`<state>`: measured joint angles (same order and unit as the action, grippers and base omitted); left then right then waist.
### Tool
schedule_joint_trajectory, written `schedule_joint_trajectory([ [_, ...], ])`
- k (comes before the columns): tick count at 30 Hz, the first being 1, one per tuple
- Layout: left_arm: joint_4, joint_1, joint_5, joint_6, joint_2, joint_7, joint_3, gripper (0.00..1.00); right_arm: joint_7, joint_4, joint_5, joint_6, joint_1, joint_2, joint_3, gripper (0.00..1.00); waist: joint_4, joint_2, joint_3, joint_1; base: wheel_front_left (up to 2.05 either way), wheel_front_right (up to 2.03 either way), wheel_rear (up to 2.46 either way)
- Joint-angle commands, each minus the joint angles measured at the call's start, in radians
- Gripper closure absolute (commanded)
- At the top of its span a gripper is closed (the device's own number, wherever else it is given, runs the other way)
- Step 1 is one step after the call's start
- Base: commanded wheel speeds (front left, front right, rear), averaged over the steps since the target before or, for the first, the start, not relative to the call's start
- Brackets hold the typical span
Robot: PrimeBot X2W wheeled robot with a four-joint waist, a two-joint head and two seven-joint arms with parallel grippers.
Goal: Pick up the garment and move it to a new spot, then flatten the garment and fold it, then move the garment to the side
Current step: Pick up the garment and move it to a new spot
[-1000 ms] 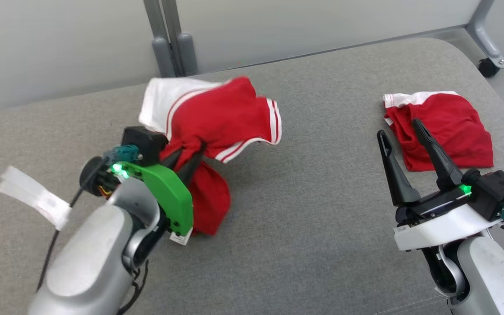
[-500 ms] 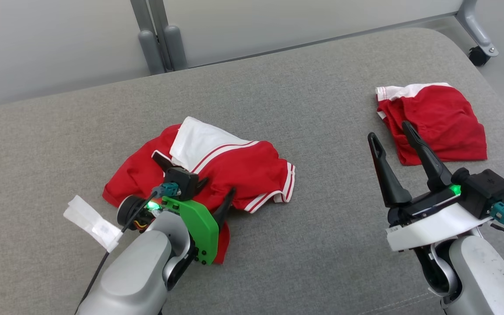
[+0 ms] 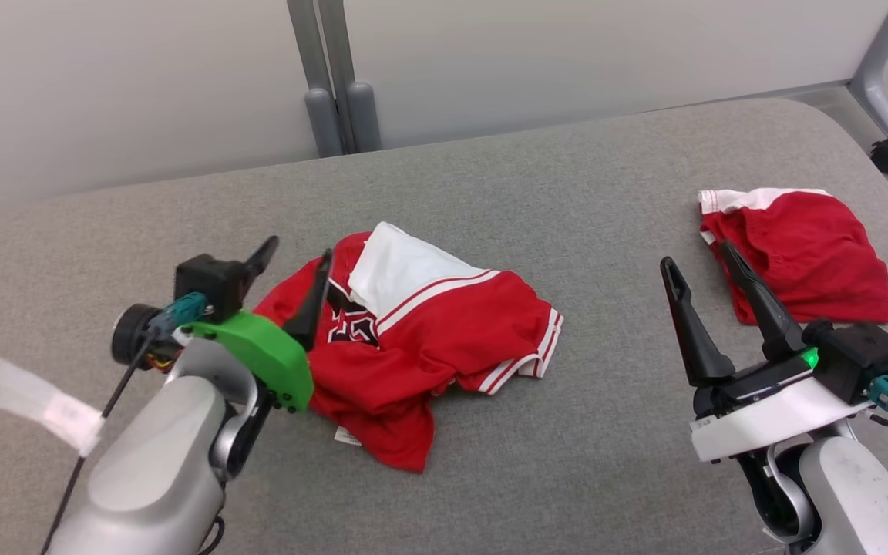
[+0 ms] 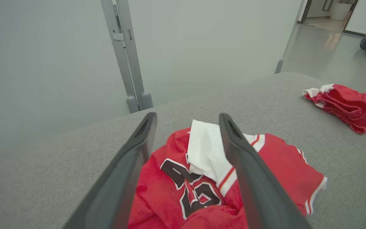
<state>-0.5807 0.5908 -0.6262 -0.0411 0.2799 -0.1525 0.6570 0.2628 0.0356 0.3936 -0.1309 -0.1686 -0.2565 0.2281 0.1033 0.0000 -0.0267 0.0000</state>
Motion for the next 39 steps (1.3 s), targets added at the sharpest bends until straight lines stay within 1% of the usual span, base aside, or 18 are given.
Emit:
schedule_joint_trajectory([
  [1, 0.029, -0.035, -0.008, 0.024, 0.022, -0.014, -0.014, 0.00, 0.002, 0.002, 0.004, 0.000, 0.017, -0.002, -0.004, 0.00, -0.023, 0.0000, 0.023, 0.0000, 0.00, 0.00, 0.00],
  [8, 0.214, -0.189, -0.041, 0.143, 0.123, -0.065, -0.117, 0.00, 0.002, 0.011, 0.010, 0.000, 0.049, -0.008, -0.013, 0.00, -0.053, 0.0000, 0.041, 0.0000, 0.00, 0.00, 0.00],
  [12, 0.303, -0.295, -0.061, 0.191, 0.161, -0.091, -0.176, 0.00, 0.002, 0.022, 0.017, 0.000, 0.063, -0.012, -0.017, 0.00, -0.060, 0.0000, 0.047, 0.0000, 0.00, 0.00, 0.00],
  [14, 0.351, -0.342, -0.047, 0.200, 0.180, -0.102, -0.190, 0.00, 0.002, 0.029, 0.019, 0.000, 0.069, -0.012, -0.021, 0.00, -0.063, 0.0000, 0.050, 0.0000, 0.00, 0.00, 0.00],
  [18, 0.438, -0.437, -0.017, 0.232, 0.190, -0.112, -0.231, 0.00, 0.002, 0.042, 0.025, 0.000, 0.079, -0.003, -0.021, 0.00, -0.066, 0.0000, 0.052, 0.0000, 0.00, 0.00, 0.00],
  [21, 0.500, -0.496, 0.005, 0.254, 0.166, -0.113, -0.274, 0.00, 0.002, 0.049, 0.028, 0.000, 0.085, 0.007, -0.025, 0.00, -0.069, 0.0000, 0.054, 0.0000, 0.00, 0.00, 0.00],
  [24, 0.548, -0.550, 0.047, 0.256, 0.129, -0.112, -0.309, 0.00, 0.002, 0.054, 0.032, 0.000, 0.089, 0.015, -0.032, 0.00, -0.071, 0.0000, 0.048, 0.0000, 0.00, 0.00, 0.00],
  [29, 0.546, -0.587, 0.098, 0.221, 0.073, -0.112, -0.337, 0.00, 0.002, 0.068, 0.035, 0.000, 0.085, 0.012, -0.024, 0.00, -0.077, 0.0000, 0.038, 0.0000, 0.00, 0.00, 0.00],
  [34, 0.523, -0.584, 0.133, 0.180, 0.038, -0.113, -0.375, 0.00, 0.002, 0.077, 0.037, 0.000, 0.069, 0.000, -0.013, 0.00, -0.079, 0.0000, 0.034, 0.0000, 0.00, 0.00, 0.00],
  [39, 0.510, -0.584, 0.159, 0.152, 0.018, -0.113, -0.396, 0.00, 0.002, 0.084, 0.041, 0.000, 0.063, -0.006, -0.005, 0.00, -0.078, 0.0000, 0.031, 0.0000, 0.00, 0.00, 0.00],
])
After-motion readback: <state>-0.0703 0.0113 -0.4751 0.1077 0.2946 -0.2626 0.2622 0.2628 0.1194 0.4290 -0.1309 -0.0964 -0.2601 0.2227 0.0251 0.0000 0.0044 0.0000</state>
